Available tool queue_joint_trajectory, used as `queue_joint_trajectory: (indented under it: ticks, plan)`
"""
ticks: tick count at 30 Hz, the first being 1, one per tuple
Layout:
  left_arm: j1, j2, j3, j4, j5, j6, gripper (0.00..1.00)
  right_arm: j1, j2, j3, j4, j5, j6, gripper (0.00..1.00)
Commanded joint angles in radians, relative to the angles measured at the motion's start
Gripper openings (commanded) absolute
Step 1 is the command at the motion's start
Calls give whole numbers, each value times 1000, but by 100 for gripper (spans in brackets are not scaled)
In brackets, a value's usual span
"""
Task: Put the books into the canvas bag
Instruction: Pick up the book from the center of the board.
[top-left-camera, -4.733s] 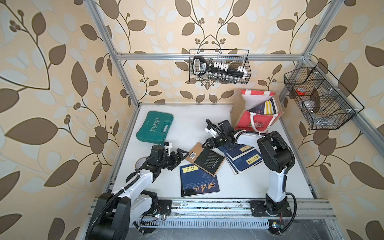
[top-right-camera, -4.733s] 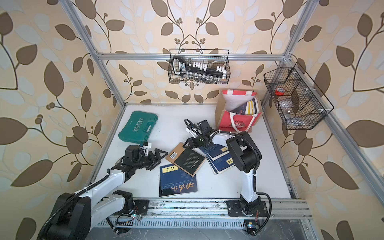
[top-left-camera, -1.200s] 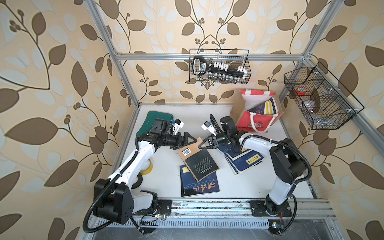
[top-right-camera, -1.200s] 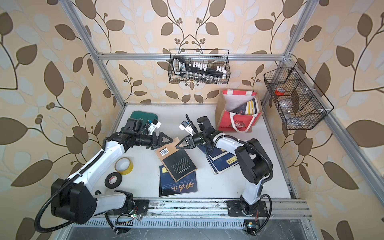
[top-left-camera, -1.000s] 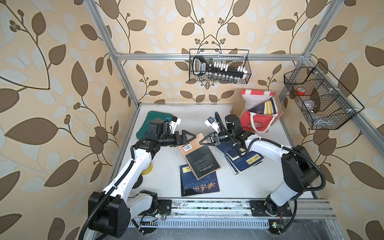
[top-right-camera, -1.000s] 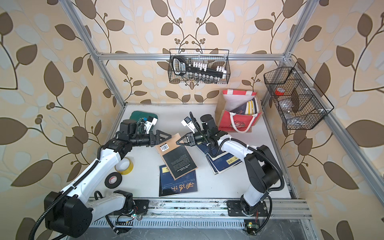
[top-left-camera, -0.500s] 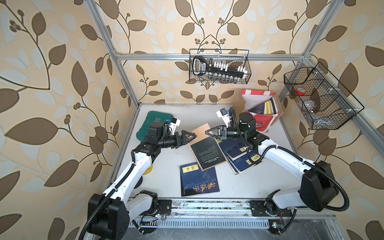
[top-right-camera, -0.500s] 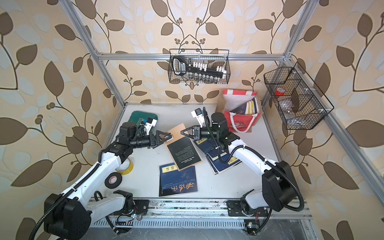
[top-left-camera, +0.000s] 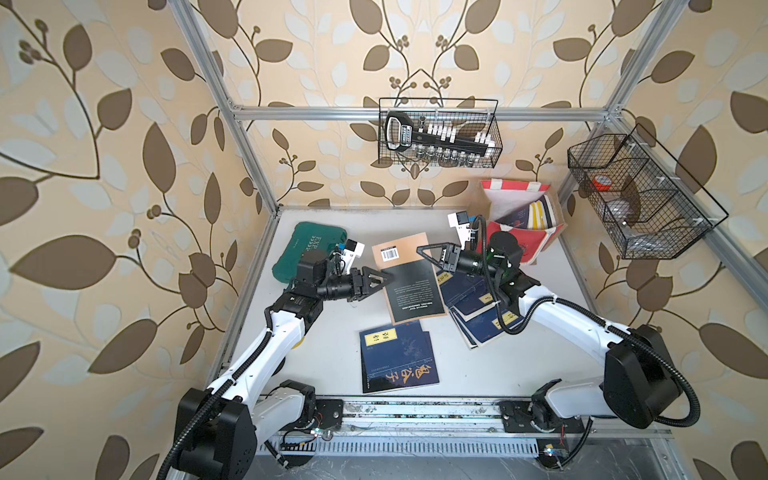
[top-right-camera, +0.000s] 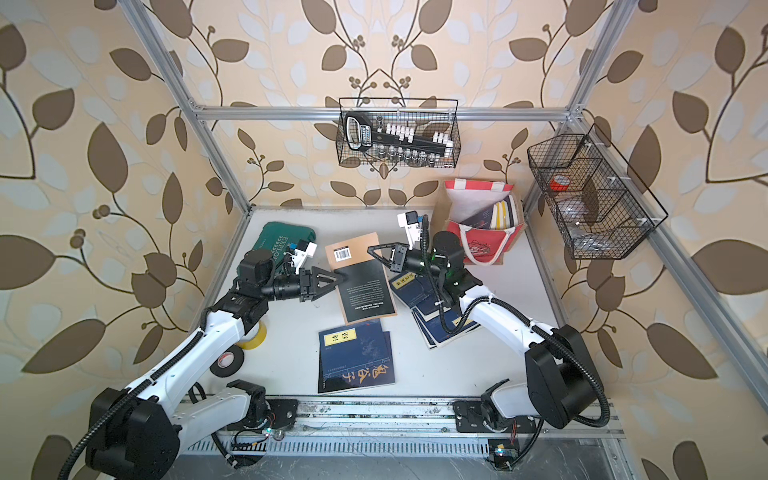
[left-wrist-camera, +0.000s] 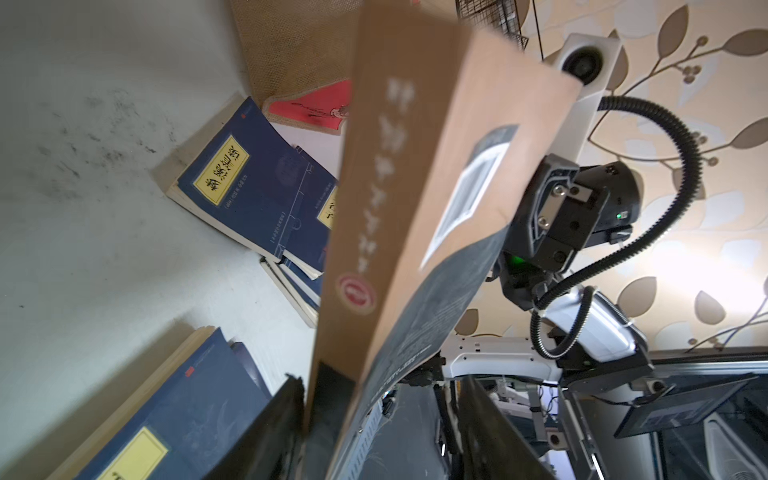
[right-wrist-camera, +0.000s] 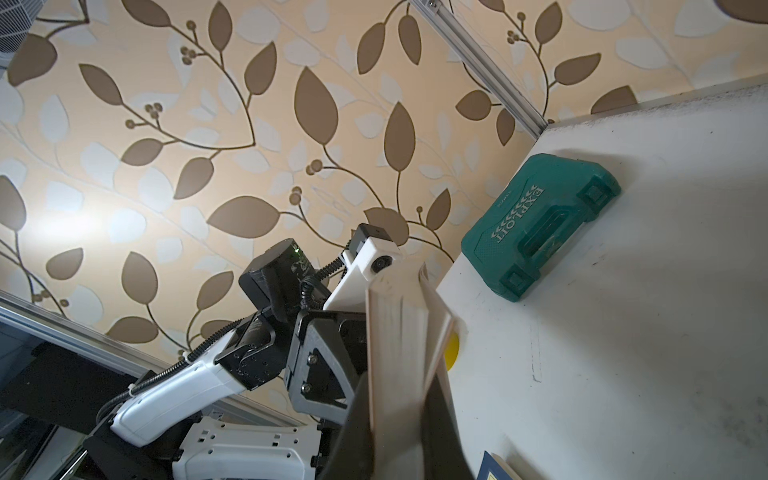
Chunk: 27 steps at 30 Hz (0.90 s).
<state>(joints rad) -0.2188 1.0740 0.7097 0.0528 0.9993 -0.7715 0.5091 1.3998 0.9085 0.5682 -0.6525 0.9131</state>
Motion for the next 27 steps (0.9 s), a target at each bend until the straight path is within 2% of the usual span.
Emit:
queue_joint_trajectory:
  ticks: [1, 3, 7, 10, 12, 15, 19, 22, 27]
  plan:
    - [-22, -24, 17, 114, 76, -9, 35, 55, -24, -15, 99, 118, 22, 0]
    - [-22, -32, 23, 106, 74, -1, 26, 53, -25, -28, 92, 126, 12, 0]
    - [-22, -41, 52, 59, 83, 32, 14, 36, -33, -44, 86, 83, -27, 0]
    - [-22, -52, 86, -4, 98, 76, 4, 2, -25, -42, 80, -32, -70, 2]
    - [-22, -64, 109, -54, 105, 114, 0, -32, -7, -38, 87, -146, -82, 13]
    - [-22, -75, 140, -105, 150, 162, 0, -72, 36, -28, 97, -300, -89, 35]
    - [-22, -90, 180, -166, 215, 226, 0, -92, 102, -15, 116, -446, -79, 58]
    - [-22, -108, 229, -286, 244, 331, 0, -94, 125, -27, 152, -502, -68, 67]
    - [-22, -91, 342, -581, 255, 562, 0, -98, 121, -43, 241, -587, -17, 77]
